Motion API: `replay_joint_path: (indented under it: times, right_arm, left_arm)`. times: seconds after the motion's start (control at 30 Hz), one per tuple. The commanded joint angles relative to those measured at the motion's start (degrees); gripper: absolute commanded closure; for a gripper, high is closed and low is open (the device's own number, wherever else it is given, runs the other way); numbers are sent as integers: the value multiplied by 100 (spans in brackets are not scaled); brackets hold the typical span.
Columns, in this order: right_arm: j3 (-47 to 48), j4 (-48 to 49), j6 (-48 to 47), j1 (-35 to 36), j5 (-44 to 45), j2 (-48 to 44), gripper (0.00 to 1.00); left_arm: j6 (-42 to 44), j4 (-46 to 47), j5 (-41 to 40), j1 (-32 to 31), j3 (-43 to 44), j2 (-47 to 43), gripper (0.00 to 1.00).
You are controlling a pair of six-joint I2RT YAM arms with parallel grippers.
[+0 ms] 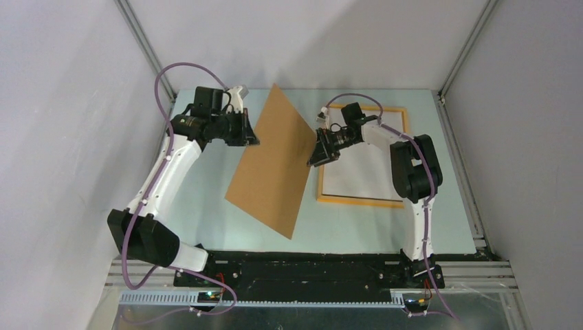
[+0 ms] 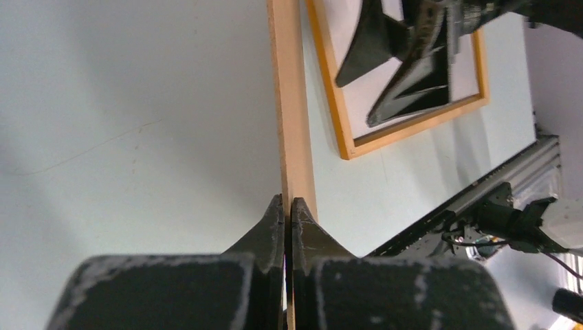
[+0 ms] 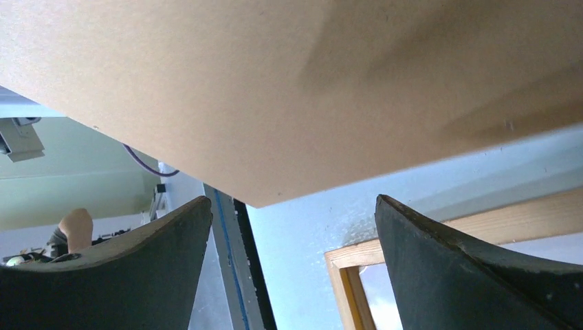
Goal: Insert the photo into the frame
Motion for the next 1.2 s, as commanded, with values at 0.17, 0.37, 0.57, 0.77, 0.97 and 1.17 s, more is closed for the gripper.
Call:
replay_joint_path:
  times: [0.17, 0.37, 0.57, 0.77, 0.97, 1.17]
  right_arm:
    - [594, 201, 747, -52, 175, -638, 7]
    - [1043, 685, 1506, 62, 252, -609, 6]
    - [1466, 1165, 2323, 231, 390, -503, 5]
    - [1711, 1512, 2863, 405, 456, -484, 5]
    - [1769, 1818, 3376, 509, 368, -581, 5]
    - [1748, 2159, 3798, 577, 336, -806, 4]
  left_arm:
    - [493, -713, -1420, -44, 955, 76, 100]
    - [572, -1150, -1760, -73, 1333, 238, 100]
    - [685, -1518, -2078, -198, 1797, 485, 100]
    - [594, -1530, -2073, -456, 1852, 413, 100]
    - [493, -1465, -1917, -811, 1844, 231, 85]
    - [469, -1397, -1592, -1132, 1867, 192, 62]
